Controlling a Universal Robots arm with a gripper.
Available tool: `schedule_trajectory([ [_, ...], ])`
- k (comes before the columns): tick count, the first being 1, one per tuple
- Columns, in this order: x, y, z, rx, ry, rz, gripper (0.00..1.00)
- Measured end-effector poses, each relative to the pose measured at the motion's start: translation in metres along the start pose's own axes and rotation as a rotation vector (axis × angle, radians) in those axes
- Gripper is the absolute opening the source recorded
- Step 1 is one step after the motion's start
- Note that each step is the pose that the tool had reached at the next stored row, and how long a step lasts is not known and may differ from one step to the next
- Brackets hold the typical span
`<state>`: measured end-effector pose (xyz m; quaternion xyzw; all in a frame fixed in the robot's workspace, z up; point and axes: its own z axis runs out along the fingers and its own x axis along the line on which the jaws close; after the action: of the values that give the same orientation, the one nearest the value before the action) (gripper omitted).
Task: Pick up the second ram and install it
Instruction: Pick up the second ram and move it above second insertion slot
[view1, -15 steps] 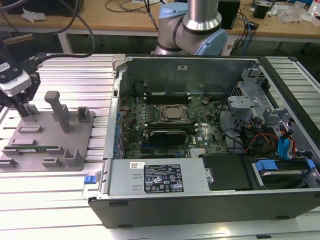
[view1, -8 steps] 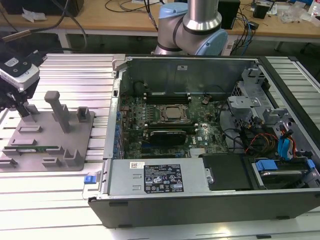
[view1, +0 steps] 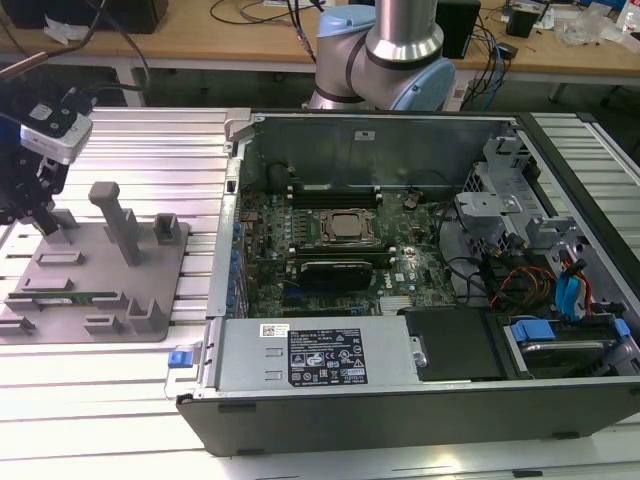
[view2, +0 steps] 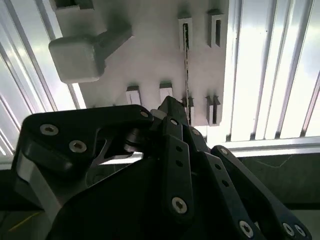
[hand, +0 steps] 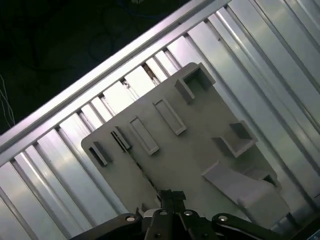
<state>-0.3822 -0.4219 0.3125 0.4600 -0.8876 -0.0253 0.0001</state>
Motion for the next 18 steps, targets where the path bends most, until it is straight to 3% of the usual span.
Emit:
schedule_trajectory([
  [18, 0.0, -0.0001, 0.0021, -0.0111, 0.0215, -0.479, 0.08],
])
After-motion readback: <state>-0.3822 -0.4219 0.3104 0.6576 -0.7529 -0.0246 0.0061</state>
